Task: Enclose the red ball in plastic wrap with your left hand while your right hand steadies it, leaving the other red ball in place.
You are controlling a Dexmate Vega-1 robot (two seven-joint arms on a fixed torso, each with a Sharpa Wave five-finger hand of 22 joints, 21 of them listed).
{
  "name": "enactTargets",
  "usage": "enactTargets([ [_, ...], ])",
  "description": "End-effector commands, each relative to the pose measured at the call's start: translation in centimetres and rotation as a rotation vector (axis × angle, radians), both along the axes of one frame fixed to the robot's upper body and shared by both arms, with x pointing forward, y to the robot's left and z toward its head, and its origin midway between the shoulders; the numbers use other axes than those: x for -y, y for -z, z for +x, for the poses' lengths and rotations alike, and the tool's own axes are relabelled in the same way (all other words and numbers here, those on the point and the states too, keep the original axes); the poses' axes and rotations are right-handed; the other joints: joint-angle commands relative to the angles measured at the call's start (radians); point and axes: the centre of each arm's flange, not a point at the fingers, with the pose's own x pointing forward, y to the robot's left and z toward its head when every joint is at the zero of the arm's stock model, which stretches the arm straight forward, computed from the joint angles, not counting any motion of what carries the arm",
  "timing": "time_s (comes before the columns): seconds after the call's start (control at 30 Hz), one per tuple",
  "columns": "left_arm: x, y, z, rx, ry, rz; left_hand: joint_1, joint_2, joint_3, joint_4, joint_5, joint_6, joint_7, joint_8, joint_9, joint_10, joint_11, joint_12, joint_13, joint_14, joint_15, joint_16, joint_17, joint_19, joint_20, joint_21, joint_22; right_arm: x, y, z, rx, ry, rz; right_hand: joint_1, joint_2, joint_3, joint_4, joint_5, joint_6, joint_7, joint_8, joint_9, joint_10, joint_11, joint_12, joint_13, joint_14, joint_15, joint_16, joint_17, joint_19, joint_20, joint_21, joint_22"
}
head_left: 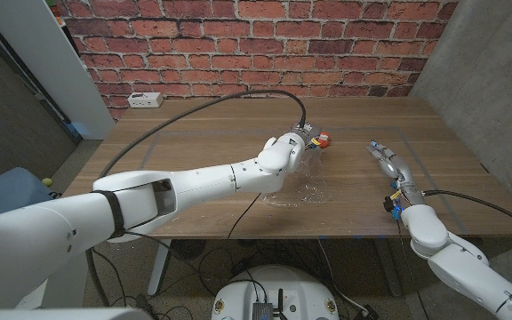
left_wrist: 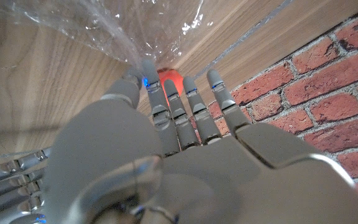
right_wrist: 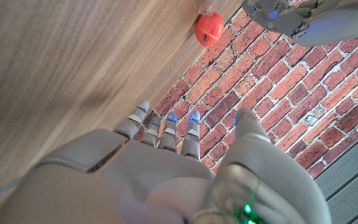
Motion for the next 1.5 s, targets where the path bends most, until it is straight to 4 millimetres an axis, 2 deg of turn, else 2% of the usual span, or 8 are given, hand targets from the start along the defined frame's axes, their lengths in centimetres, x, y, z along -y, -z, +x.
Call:
enactTargets([
  [0.03,1.4,1.7,-0.6,0.119,0.062,0.026,-0.059,-0.019,-0.037,0.013,0.003,-0.277,-0.081,-0.117,-0.041,-0.092,0.016,-0.027,0.013,-0.049,-0.055,-0.027,-0.002,-0.021,0.004,-0.019,0.002,0.6,-1.2,-1.6,0.058,0.044,-0.024,-0.004,-0.006,0.002,0.008,0.0,-0.002,0.001,0.001,0.005,0.012,-0.005,0.0,0.001,0.011,0.003,0.007,0.002,0.003,0.005,0.005,0.004],
  [0.2,2.0,2.0,-0.7,0.117,0.107,0.005,-0.119,-0.042,-0.067,0.026,0.016,-0.521,-0.106,-0.124,-0.089,-0.166,0.024,-0.041,0.018,-0.091,-0.038,-0.052,-0.009,-0.042,0.014,-0.04,0.002,1.0,-1.6,-2.0,0.067,0.065,-0.032,-0.004,-0.007,0.001,0.008,0.0,-0.001,0.0,0.001,0.005,0.017,-0.004,0.001,0.001,0.016,0.001,0.008,0.002,0.005,0.007,0.005,0.004],
  [0.43,1.6,1.8,-1.3,0.179,0.173,-0.058,-0.111,-0.025,-0.056,0.019,0.025,-0.58,-0.111,-0.113,-0.112,-0.202,0.024,-0.053,0.014,-0.109,-0.029,-0.061,-0.015,-0.056,0.019,-0.052,0.002,1.1,-1.8,-2.0,0.067,0.067,-0.038,-0.005,-0.009,0.0,0.008,0.0,0.002,0.0,0.002,0.005,0.021,-0.005,0.002,0.001,0.022,-0.002,0.01,0.002,0.011,0.008,0.007,0.004],
  [0.7,-0.8,1.0,-2.2,0.174,0.309,-0.159,-0.114,0.027,-0.026,0.01,0.007,-0.276,-0.106,-0.011,-0.14,-0.092,0.022,-0.021,-0.003,-0.029,-0.05,-0.037,-0.036,-0.022,0.027,-0.058,0.002,0.4,-2.6,-2.3,0.073,0.086,-0.062,0.013,0.003,0.012,0.0,0.004,0.011,0.002,0.005,0.005,0.027,-0.013,0.002,0.001,0.03,-0.009,0.01,0.0,0.019,0.0,0.009,0.004],
  [0.97,-4.0,0.6,-3.3,0.159,0.381,-0.169,-0.137,0.031,-0.021,0.01,-0.001,-0.133,-0.116,0.036,-0.136,-0.111,0.021,-0.039,-0.011,-0.116,-0.011,-0.076,-0.055,-0.089,0.067,-0.097,0.001,-1.2,-3.7,-2.8,0.054,0.071,-0.14,0.063,0.013,0.039,-0.022,0.013,0.021,-0.009,0.008,0.005,0.035,-0.036,0.002,-0.001,0.047,-0.014,0.011,-0.003,0.034,0.02,0.011,0.004],
  [1.17,-6.3,0.2,-3.8,0.134,0.403,-0.131,-0.118,0.032,-0.005,-0.009,0.001,-0.122,-0.123,0.032,-0.138,-0.151,0.014,-0.059,-0.018,-0.179,0.002,-0.095,-0.066,-0.126,0.054,-0.118,0.001,-2.9,-4.8,-3.6,0.017,0.085,-0.235,0.121,0.024,0.072,-0.036,0.027,0.039,-0.017,0.013,0.005,0.041,-0.045,0.001,-0.001,0.058,-0.02,0.01,-0.004,0.045,0.029,0.013,0.004],
  [1.33,-8.0,0.3,-4.3,0.118,0.402,-0.103,-0.11,0.03,0.014,-0.016,-0.001,-0.22,-0.143,-0.029,-0.146,-0.212,0.017,-0.08,-0.03,-0.238,0.016,-0.094,-0.076,-0.151,0.051,-0.14,0.001,-4.1,-5.3,-4.2,-0.014,0.089,-0.308,0.153,0.019,0.087,-0.042,0.033,0.03,-0.016,0.008,0.006,0.029,-0.057,-0.005,-0.002,0.058,-0.021,0.007,-0.004,0.05,0.034,0.013,0.004],
  [1.5,-9.6,0.4,-5.0,0.125,0.398,-0.097,-0.134,0.03,0.011,-0.003,-0.003,-0.284,-0.136,-0.066,-0.148,-0.235,0.022,-0.083,-0.036,-0.249,0.02,-0.089,-0.076,-0.16,0.051,-0.149,0.002,-5.1,-5.5,-4.8,-0.027,0.079,-0.348,0.169,0.011,0.091,-0.042,0.035,0.022,-0.017,0.005,0.006,0.025,-0.057,-0.007,-0.002,0.059,-0.023,0.006,-0.004,0.052,0.038,0.012,0.004],
])
